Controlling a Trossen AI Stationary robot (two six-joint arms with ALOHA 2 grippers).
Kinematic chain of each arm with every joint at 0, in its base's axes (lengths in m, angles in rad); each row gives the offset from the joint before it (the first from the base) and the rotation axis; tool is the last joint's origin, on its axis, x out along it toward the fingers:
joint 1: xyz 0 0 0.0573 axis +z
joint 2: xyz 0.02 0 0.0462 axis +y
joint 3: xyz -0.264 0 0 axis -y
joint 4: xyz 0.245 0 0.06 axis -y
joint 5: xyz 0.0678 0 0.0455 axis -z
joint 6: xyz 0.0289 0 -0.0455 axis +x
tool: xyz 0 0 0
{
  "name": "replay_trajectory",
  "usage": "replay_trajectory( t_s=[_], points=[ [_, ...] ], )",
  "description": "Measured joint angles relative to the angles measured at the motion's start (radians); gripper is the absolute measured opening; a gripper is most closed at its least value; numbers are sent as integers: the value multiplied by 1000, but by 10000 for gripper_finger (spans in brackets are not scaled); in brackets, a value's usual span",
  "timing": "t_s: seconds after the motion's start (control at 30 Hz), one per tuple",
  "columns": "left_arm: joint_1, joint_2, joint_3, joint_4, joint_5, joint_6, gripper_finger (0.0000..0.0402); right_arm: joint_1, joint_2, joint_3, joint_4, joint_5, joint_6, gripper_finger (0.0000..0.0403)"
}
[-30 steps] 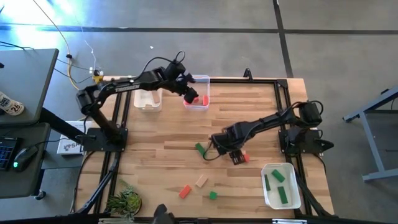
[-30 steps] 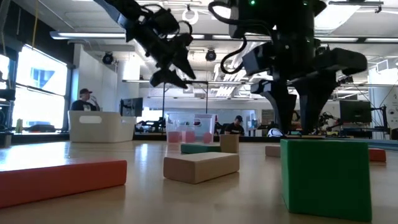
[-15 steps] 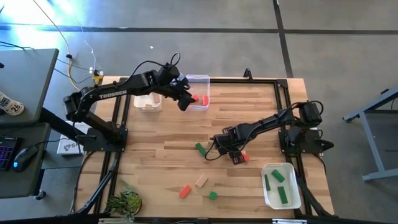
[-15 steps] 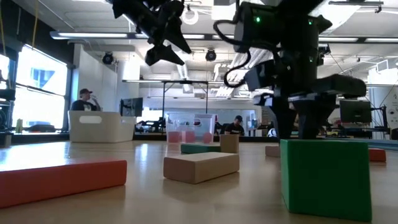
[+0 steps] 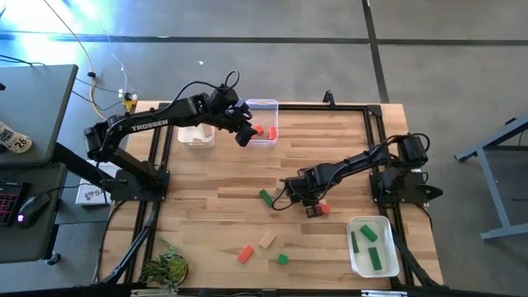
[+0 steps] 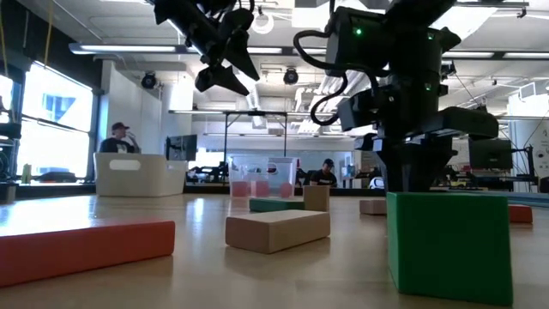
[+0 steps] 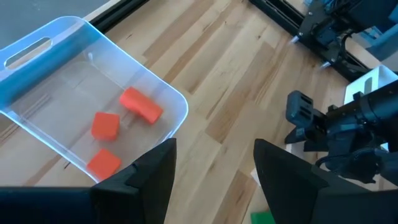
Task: Sort & place blocks by color
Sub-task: Put the brown block into the top white bin
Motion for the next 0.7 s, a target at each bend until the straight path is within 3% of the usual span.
replay_trajectory(
  t_s=[0.43,0.7],
  points=[
    [0,0,0,0,2,-14,202,-107,-68,112,-19,-11,13,92],
    [0,0,0,-1,21,-237,202,-211,-132,218,-50,72,7,92]
  ],
)
